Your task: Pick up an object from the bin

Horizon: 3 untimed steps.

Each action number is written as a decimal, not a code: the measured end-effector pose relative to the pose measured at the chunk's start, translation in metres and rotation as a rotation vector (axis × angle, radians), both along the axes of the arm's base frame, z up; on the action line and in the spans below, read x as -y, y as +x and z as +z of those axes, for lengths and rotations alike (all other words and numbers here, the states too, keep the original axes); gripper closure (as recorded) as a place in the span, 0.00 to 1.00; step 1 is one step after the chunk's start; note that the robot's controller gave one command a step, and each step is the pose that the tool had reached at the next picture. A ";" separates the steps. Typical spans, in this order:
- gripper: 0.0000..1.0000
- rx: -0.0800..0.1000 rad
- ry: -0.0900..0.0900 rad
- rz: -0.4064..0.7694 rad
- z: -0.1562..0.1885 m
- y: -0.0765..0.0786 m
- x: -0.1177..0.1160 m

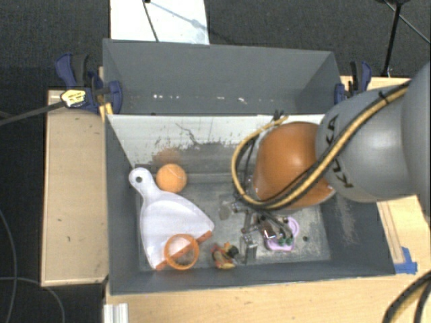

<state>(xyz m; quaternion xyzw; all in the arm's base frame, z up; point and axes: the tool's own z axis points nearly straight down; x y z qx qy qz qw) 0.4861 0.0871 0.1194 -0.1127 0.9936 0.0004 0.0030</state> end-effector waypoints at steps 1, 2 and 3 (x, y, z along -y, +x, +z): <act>0.00 -0.008 -0.001 0.006 -0.036 -0.005 0.002; 1.00 -0.009 -0.002 0.183 -0.035 -0.006 0.020; 1.00 -0.009 -0.002 0.182 -0.035 -0.006 0.020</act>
Offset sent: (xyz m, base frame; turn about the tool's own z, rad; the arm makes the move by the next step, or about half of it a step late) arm -0.0052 -0.0196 -0.0357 -0.1868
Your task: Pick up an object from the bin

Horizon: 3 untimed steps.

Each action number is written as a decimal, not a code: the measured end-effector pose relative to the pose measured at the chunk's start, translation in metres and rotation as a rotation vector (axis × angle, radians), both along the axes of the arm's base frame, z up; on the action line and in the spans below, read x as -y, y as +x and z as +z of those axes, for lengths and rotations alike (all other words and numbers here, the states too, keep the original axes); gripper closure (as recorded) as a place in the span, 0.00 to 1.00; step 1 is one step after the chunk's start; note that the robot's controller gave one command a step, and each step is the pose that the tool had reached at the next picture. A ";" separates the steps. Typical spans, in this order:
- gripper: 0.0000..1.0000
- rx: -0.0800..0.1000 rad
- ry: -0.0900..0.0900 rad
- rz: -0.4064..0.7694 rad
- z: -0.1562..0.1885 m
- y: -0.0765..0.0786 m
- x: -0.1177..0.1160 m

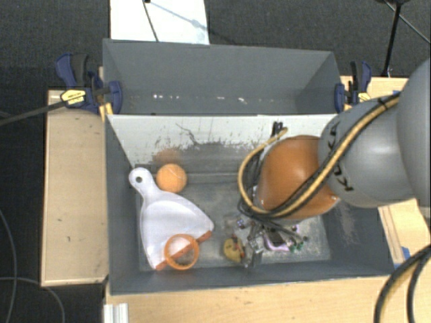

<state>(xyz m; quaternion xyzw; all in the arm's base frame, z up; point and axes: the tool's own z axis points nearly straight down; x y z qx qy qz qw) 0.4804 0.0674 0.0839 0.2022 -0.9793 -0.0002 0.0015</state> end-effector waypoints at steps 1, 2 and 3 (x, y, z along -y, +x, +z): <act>1.00 0.003 0.001 0.013 0.021 0.017 0.012; 1.00 0.009 0.001 0.027 0.037 0.027 0.017; 1.00 -0.002 0.001 0.043 0.090 0.023 0.019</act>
Offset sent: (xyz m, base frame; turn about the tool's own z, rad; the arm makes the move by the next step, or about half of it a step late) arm 0.0222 -0.0070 0.0290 -0.0600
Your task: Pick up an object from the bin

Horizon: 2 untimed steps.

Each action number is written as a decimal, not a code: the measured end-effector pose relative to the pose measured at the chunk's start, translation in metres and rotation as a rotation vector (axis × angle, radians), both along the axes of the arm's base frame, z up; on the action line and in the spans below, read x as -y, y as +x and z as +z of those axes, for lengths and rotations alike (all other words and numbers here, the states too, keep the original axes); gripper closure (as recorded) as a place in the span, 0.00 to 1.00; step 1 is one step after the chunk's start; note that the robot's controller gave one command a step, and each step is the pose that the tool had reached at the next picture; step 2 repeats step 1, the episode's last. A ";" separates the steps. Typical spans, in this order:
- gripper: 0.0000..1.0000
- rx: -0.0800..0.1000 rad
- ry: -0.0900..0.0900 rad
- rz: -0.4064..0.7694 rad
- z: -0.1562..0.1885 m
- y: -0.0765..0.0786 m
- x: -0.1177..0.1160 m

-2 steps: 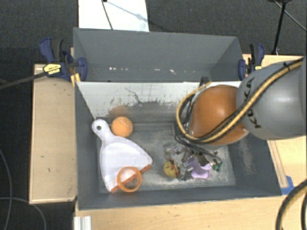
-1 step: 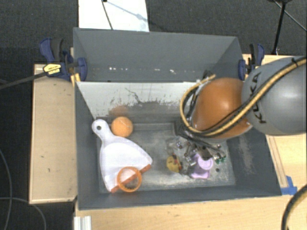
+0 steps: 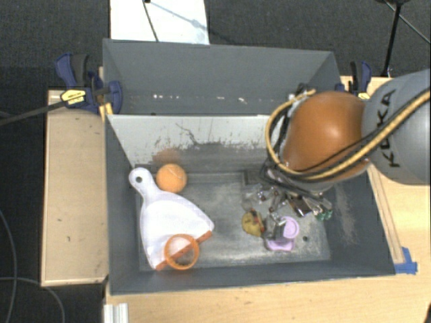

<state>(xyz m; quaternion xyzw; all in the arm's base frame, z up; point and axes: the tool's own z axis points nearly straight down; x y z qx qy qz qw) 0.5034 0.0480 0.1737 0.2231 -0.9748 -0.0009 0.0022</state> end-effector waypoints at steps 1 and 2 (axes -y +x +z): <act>1.00 0.012 0.001 0.004 0.044 0.004 0.000; 1.00 0.012 0.001 0.004 0.044 0.004 0.000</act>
Offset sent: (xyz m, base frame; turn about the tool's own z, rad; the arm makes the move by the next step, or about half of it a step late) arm 0.0121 0.0045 0.0712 -0.0211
